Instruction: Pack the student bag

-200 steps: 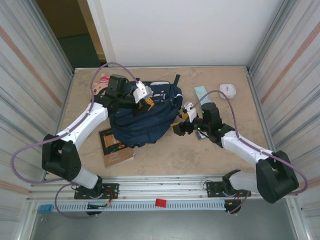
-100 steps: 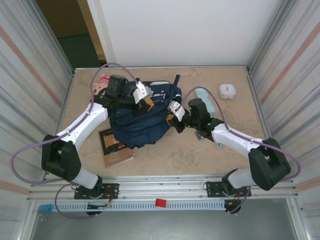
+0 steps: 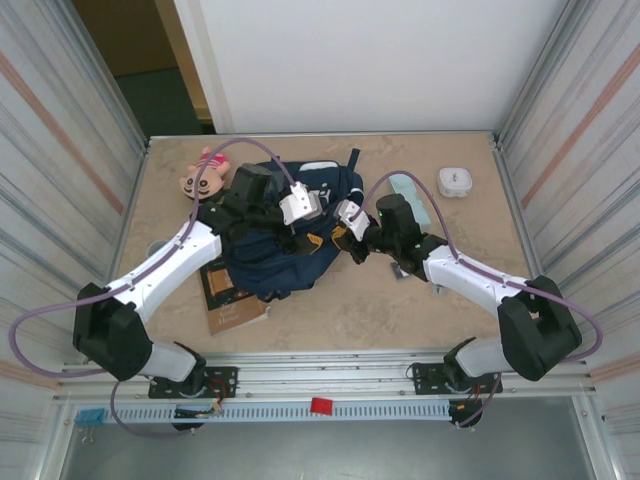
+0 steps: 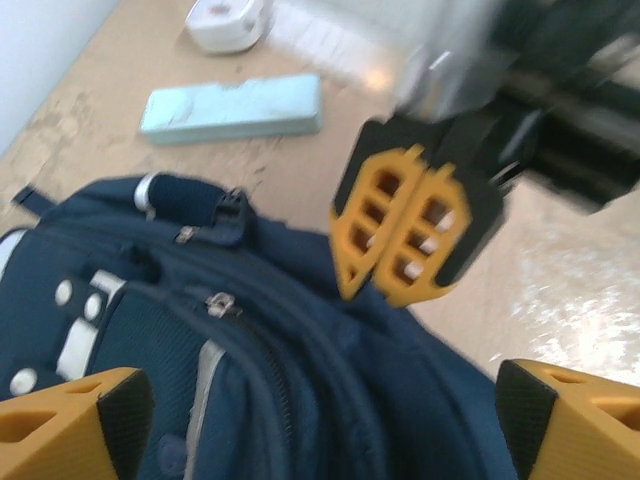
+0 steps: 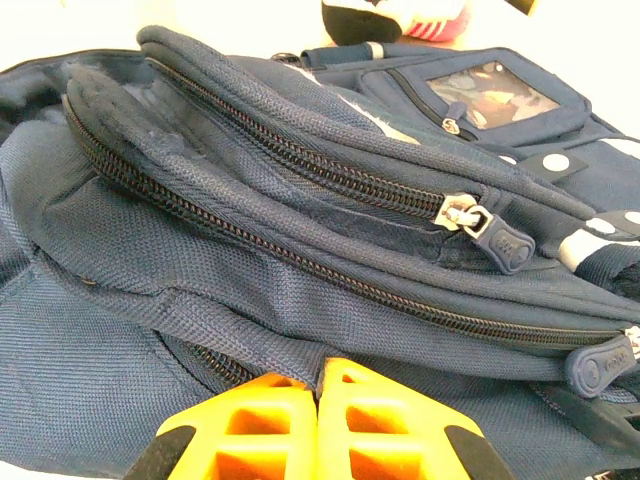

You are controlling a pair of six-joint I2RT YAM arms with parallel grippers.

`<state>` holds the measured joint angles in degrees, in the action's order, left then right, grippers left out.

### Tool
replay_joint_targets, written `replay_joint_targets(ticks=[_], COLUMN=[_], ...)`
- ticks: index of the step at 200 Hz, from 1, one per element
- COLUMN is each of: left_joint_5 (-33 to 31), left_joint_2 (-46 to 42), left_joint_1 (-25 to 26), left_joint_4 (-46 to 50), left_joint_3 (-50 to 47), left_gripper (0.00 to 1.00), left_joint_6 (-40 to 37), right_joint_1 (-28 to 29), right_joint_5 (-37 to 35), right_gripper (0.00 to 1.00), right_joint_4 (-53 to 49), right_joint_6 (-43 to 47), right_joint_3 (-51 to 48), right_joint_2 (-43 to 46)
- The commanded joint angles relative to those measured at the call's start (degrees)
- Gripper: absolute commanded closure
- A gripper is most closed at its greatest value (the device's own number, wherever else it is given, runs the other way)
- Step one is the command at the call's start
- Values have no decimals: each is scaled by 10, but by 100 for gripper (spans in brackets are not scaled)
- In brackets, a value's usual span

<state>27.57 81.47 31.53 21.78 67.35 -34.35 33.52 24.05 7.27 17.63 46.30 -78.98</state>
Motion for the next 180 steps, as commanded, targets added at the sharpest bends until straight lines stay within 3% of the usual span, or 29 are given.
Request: replay_joint_targets(ticks=[1, 19, 34, 54, 63, 73, 86, 100, 134, 180], left_joint_5=[-88, -94, -87, -70, -50, -24, 29, 80, 141, 196], left_joint_2=[13, 34, 51, 54, 48, 38, 19, 1, -20, -27], left_joint_1=[1, -3, -6, -11, -17, -26, -47, -67, -96, -117], left_joint_4=[-15, -20, -12, -18, -15, -13, -15, -24, -27, -33], left_joint_3=[-16, -14, -7, -11, -9, -6, -6, -7, 6, 13], left_gripper=[12, 16, 27, 61, 84, 100, 100, 100, 100, 100], left_joint_6=[15, 16, 11, 12, 12, 20, 29, 43, 54, 56], right_joint_1=[1, 1, 1, -3, -12, -30, -66, -112, -177, -179], right_joint_5=[25, 25, 28, 33, 40, 59, 96, 132, 153, 149], right_gripper=[100, 100, 100, 100, 100, 89, 66, 52, 50, 50], right_joint_4=[39, 37, 38, 46, 51, 58, 73, 102, 124, 154], right_joint_6=[9, 10, 10, 0, -15, -42, -90, -138, -171, -152], right_joint_3=[31, 30, 29, 20, 14, 5, -14, -45, -100, -109], right_joint_2=[14, 15, 19, 26, 30, 34, 39, 41, 29, -28])
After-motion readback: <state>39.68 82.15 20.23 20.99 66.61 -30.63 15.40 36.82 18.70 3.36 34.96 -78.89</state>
